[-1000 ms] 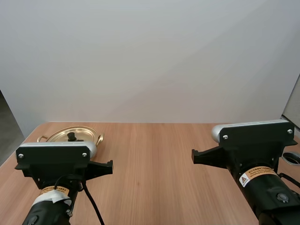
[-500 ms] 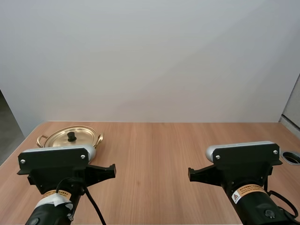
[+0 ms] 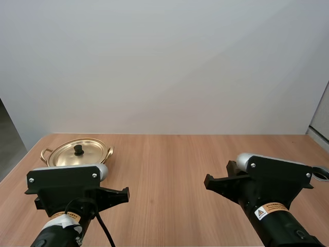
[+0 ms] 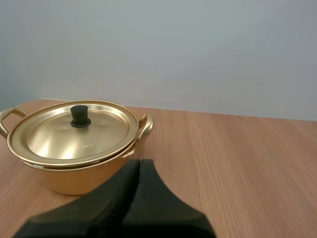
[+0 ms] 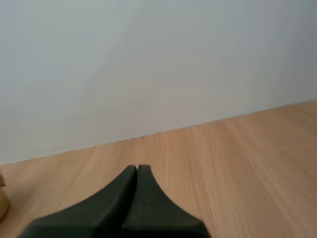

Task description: Open the pot, put the car inside, and close it

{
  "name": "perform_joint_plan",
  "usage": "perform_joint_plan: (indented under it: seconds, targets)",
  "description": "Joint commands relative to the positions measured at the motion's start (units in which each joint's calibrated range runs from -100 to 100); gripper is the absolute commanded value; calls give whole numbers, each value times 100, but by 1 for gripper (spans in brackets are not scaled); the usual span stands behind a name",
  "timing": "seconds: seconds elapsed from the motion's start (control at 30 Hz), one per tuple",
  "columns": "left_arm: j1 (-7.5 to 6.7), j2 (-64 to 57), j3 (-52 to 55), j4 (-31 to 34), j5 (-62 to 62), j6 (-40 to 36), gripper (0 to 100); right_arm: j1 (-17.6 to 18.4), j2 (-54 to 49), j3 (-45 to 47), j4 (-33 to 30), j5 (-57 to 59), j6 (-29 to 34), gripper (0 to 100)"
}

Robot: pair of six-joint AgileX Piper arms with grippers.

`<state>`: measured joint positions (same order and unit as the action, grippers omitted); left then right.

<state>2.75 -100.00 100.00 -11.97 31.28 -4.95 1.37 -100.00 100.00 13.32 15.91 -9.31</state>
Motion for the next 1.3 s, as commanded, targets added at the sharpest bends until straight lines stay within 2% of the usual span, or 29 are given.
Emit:
perform_joint_plan:
  seconds: [0.0, 0.2, 0.27, 0.37, 0.43, 0.5, 0.6, 0.8, 0.93, 1.27]
  targets:
    - [-5, 0, 0, -4, 27, -12, 0, -2, 0, 0, 960, -11, 1, 0]
    - [-5, 0, 0, -4, 27, -12, 0, -2, 0, 0, 939, 8, 1, 0]
    - [-5, 0, 0, -4, 27, -12, 0, -2, 0, 0, 524, 353, 1, 0]
    - [-5, 0, 0, -4, 27, -12, 0, -2, 0, 0, -833, 742, 1, 0]
    - [-5, 0, 0, -4, 27, -12, 0, -2, 0, 0, -1250, 785, 1, 0]
    - [-5, 0, 0, 8, 28, -13, 0, -2, 0, 0, -1295, 872, 1, 0]
    - [-5, 0, 0, 56, 28, -13, 0, -2, 0, 0, -1284, 1585, 1, 0]
    - [-5, 0, 0, 169, 28, -112, 0, -2, 0, 0, -1284, 1568, 1, 0]
    - [-5, 0, 0, 819, 10, -929, 0, -2, 0, 0, -1295, 1568, 1, 0]
    - [-5, 0, 0, 819, 13, -990, 0, -2, 0, 0, -1295, 1568, 1, 0]
